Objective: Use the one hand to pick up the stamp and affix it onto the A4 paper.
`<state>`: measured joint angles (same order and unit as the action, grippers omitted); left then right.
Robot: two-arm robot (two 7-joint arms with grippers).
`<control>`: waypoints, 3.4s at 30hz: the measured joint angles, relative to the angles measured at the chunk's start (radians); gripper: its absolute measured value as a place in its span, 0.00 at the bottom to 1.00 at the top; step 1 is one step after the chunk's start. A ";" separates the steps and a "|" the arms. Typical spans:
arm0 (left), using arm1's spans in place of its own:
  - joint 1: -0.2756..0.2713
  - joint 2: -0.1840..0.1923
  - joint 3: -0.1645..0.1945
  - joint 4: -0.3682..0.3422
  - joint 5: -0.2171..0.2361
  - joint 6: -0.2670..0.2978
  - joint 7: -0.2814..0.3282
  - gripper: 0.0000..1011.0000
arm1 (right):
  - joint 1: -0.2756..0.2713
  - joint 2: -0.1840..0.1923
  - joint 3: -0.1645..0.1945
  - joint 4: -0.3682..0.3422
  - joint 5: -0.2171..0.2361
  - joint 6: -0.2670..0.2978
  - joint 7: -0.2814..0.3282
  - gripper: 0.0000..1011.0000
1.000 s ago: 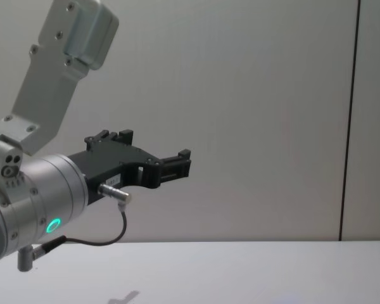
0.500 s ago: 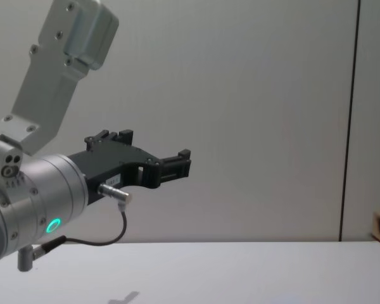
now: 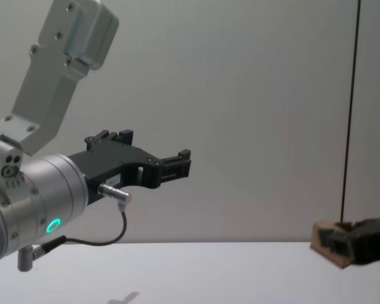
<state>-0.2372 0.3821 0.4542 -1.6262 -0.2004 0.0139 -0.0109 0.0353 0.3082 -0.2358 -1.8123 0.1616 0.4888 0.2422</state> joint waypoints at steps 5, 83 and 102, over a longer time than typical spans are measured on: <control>0.000 0.000 0.000 0.000 0.000 0.000 0.000 0.99 | 0.012 -0.021 -0.028 0.033 -0.047 0.006 0.024 0.21; 0.000 0.000 0.000 0.000 0.000 0.000 0.000 0.99 | 0.241 -0.196 -0.103 0.417 -0.102 -0.031 0.096 0.22; 0.000 0.000 0.000 0.000 0.000 0.000 0.000 0.99 | 0.172 -0.119 -0.053 0.167 -0.070 -0.002 0.021 0.22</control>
<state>-0.2372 0.3821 0.4542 -1.6262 -0.2004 0.0139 -0.0109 0.2072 0.1890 -0.2885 -1.6453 0.0916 0.4866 0.2637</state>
